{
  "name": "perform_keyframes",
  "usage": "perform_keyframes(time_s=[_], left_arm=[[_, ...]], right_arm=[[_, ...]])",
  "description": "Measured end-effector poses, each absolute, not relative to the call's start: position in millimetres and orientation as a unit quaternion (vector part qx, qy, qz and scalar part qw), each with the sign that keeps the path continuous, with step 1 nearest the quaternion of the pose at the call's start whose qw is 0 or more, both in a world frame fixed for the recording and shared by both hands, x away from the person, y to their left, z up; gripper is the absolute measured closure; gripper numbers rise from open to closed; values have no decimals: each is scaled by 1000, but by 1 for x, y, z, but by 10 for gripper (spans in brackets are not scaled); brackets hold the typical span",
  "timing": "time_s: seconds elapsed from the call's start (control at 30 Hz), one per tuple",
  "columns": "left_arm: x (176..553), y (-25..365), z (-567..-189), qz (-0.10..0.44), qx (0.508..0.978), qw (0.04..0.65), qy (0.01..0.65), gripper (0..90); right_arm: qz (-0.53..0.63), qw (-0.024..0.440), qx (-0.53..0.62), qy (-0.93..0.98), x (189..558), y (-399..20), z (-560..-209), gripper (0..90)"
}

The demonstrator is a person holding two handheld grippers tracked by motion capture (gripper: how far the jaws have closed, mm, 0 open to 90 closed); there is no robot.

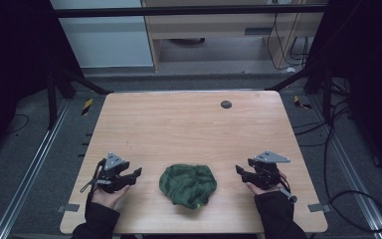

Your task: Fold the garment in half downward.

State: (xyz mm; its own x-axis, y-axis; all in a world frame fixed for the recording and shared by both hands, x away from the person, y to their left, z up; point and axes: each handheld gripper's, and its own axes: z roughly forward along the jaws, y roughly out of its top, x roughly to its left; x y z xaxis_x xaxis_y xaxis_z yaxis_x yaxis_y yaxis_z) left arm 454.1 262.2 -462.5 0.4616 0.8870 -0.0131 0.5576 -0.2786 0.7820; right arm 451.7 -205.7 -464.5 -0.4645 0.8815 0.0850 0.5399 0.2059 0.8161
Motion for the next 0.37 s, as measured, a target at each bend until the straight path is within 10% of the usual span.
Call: perform_keyframes(time_s=[0.37], left_arm=[[462,286,-469,232,752,359,502,337]], right_arm=[[400,226,508,729,459,-227,-473,316]])
